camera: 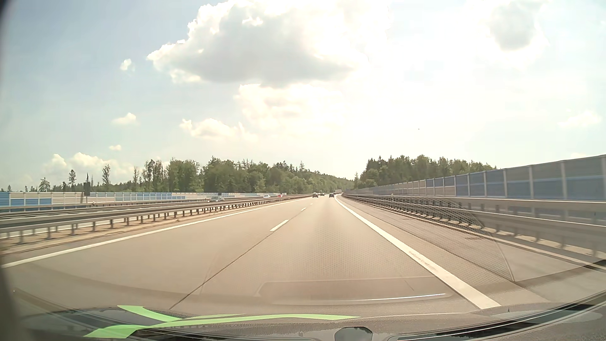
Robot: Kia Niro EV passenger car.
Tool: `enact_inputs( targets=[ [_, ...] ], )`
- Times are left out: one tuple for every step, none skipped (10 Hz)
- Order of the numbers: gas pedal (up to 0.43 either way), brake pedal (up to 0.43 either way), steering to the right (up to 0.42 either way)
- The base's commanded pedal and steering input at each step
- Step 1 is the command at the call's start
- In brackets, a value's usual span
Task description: Follow the waypoints while adhering to traffic rules and regulations
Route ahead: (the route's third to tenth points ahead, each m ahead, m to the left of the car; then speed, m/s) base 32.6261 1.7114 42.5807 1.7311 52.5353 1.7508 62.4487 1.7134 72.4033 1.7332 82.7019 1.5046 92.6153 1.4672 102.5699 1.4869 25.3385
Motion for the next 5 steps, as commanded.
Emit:
enact_inputs(
  targets=[
    [0.398, 0.000, -0.003],
    [0.398, 0.000, -0.003],
    [0.398, 0.000, -0.003],
    [0.398, 0.000, -0.003],
    [0.398, 0.000, -0.003]
  ],
)
